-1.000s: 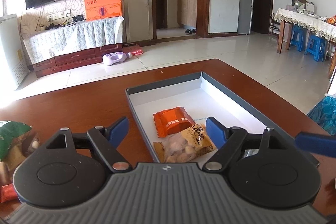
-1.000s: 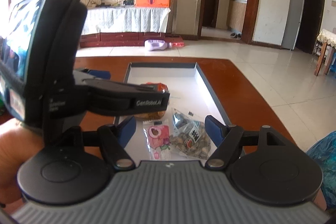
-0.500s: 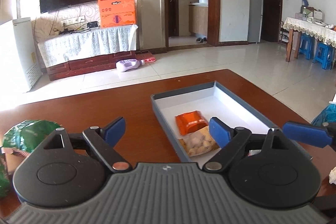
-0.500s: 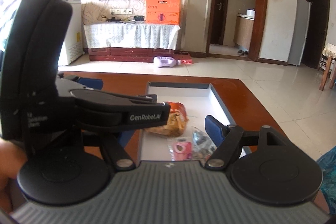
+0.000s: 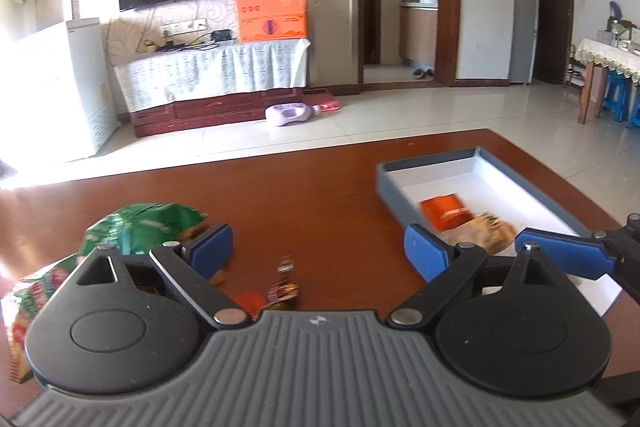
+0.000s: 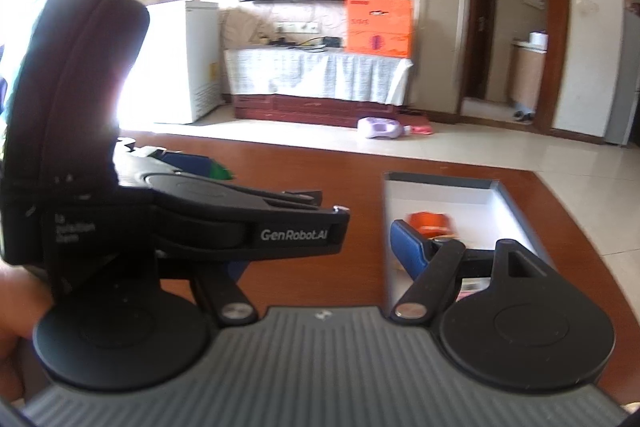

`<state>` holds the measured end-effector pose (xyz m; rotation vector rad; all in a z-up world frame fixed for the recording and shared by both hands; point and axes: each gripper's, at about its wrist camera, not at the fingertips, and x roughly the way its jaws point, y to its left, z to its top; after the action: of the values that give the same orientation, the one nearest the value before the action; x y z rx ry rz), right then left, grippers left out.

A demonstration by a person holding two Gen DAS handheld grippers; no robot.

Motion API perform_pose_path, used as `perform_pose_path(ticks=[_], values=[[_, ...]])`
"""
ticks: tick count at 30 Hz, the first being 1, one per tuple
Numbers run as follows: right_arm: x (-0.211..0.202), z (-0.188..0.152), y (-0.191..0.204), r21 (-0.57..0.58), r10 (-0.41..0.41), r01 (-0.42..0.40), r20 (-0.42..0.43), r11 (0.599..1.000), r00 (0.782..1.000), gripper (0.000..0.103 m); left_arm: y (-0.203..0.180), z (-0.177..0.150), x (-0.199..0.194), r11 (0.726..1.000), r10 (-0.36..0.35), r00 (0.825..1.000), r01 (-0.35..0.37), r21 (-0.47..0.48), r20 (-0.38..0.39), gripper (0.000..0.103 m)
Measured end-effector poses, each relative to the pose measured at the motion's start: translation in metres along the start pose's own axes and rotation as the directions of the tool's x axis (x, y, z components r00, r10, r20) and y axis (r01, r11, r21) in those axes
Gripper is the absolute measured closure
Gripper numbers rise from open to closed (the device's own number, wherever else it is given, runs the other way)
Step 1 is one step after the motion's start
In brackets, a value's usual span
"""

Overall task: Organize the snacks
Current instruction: 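Move both tools back over the remaining snacks toward the orange bar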

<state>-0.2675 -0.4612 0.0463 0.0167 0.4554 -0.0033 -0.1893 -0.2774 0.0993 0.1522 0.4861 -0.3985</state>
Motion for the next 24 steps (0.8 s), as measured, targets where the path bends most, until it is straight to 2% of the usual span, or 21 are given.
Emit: perform_pose_path(ticks=[5, 14, 18, 21, 24], values=[[0.015, 0.002, 0.024, -0.019, 0.059, -0.06, -0.054, 0.998, 0.997, 0.029, 0.034, -0.009, -0.007, 0.999, 0.04, 0.999, -0.04, -0.029, -0.025, 0.007], [0.038, 0.003, 0.059, -0.051, 0.027, -0.033, -0.118, 0.998, 0.993, 0.029, 0.073, -0.025, -0.003, 0.995, 0.1, 0.995, -0.1, -0.013, -0.031, 0.007], [0.043, 0.0, 0.062, -0.057, 0.02, -0.028, -0.132, 0.998, 0.991, 0.029, 0.089, -0.035, 0.003, 0.997, 0.075, 0.997, -0.076, -0.025, -0.03, 0.007], [0.046, -0.001, 0.062, -0.071, 0.011, -0.022, -0.148, 0.997, 0.989, 0.021, 0.104, -0.044, 0.011, 0.996, 0.029, 0.998, -0.033, -0.083, -0.052, 0.007], [0.052, -0.002, 0.056, -0.072, 0.001, -0.012, -0.152, 0.997, 0.988, 0.021, 0.115, -0.05, 0.018, 0.992, 0.003, 0.998, -0.011, -0.127, -0.063, 0.007]])
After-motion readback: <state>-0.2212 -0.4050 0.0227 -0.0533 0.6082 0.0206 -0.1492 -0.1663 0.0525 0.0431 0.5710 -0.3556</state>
